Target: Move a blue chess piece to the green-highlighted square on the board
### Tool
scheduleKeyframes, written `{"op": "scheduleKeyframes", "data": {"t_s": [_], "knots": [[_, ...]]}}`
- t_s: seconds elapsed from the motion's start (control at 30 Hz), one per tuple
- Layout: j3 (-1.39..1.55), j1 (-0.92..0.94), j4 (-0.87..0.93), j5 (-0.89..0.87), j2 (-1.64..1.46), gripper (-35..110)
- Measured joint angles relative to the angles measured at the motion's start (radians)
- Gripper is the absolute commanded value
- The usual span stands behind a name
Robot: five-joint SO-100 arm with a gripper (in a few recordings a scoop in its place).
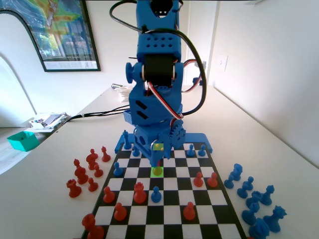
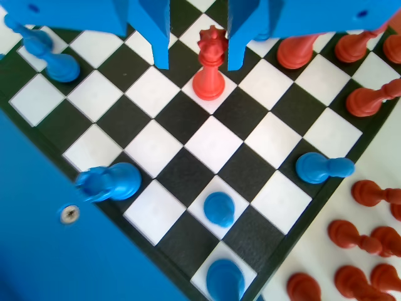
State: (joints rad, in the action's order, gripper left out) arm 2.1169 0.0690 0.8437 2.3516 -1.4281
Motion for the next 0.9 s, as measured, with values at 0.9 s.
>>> {"op": "scheduleKeyframes", "data": {"t_s": [0.9], "knots": [[-0.009, 0.012, -0.021, 0.066, 0.012, 1]]}}
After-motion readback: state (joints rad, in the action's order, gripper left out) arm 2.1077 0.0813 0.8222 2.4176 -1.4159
